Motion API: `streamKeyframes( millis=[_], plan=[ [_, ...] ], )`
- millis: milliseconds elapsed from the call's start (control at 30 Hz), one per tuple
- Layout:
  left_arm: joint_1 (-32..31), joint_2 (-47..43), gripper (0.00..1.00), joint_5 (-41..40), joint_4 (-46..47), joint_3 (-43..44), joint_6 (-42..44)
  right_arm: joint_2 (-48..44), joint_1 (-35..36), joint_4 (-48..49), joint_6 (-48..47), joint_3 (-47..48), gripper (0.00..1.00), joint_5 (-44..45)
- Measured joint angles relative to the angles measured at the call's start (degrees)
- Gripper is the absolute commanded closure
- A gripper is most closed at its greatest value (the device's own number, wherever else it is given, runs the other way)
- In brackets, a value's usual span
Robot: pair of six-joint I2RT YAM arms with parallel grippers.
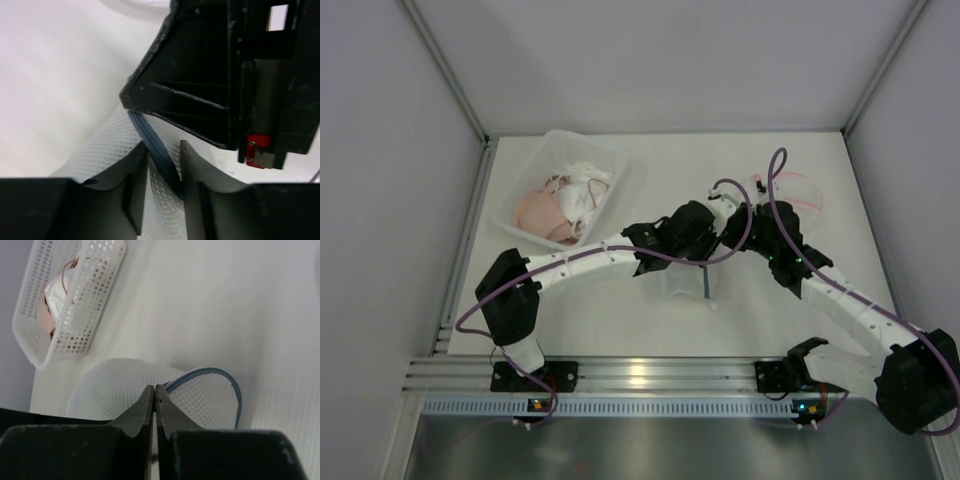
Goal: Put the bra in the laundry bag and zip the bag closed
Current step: Zip the zipper on the laundry bag.
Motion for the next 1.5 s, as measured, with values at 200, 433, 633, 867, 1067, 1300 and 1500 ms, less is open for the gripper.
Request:
streamKeyframes(
  millis=[200,433,633,867,1067,1300,1500],
  plan=[
    [-0.26,0.26,1.0,-4.74,-1.07,0.0,0.11,-0.42,0.0,-1.18,0.17,0.0,1.0,0.92],
    [-0.26,-4.79,1.0,-6.49,3.82,-6.05,2.36,-2.34,0.02,-2.67,0.24,0.02,1.0,2.4],
    [-0.24,-17.57,1.0,-7.65,14.6,-19.02,3.54,-4.07,0.02,-2.99,0.17,0.02,1.0,5.33],
    [-0.07,-24.44,0.99,-8.39,23.26,-28.92,2.19,-4.76,0.0,-4.0,0.26,-0.02,1.0,6.51],
    [-0.02,-24.46,0.38,-6.01,24.98,-32.04,1.14,-5.18,-0.09,-5.03,-0.61,-0.33,1.0,6.84],
    [0.13,-20.0,0.14,-4.87,21.42,-26.27,3.28,-5.7,-0.02,-4.81,-3.74,-0.52,1.0,6.67],
    [0.2,-14.1,0.02,-5.2,20.26,-16.63,6.86,-6.93,1.42,-4.33,-3.74,-1.95,1.0,7.06]
  ],
)
